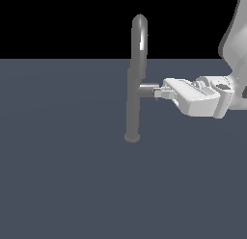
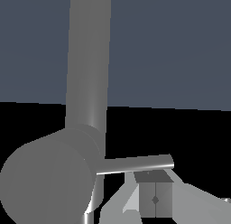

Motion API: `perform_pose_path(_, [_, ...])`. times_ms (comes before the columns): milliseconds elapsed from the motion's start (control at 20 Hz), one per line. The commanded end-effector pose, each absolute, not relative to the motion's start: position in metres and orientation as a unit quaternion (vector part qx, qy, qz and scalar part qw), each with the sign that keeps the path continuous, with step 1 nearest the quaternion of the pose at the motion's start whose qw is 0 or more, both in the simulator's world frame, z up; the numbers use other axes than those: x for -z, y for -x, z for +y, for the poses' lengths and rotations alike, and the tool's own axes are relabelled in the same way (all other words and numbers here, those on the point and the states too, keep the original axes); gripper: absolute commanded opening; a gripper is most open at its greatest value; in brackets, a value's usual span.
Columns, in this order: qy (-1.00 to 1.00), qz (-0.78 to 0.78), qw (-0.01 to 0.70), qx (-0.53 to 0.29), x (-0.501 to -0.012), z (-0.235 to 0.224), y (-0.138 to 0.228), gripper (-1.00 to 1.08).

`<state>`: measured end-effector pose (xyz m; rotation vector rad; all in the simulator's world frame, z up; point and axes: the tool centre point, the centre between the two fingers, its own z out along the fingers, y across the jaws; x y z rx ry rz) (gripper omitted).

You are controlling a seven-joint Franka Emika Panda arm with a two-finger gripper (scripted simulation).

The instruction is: Turn on the faucet by rotating a designated handle.

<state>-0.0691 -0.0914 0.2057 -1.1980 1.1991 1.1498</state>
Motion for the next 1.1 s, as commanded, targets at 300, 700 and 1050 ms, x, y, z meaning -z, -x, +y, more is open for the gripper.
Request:
perform_pose_path(300, [0.489, 0.511, 0.512, -0.488, -0.160, -0.092, 0.064, -1.00])
perform_pose_path(700, [0.497, 0.501, 0.518, -0.483, -0.168, -0.092, 0.048, -1.00])
perform_pose_path(1050, [0.488, 0.511, 0.512, -0.488, -0.140, -0.093, 0.037, -1.00])
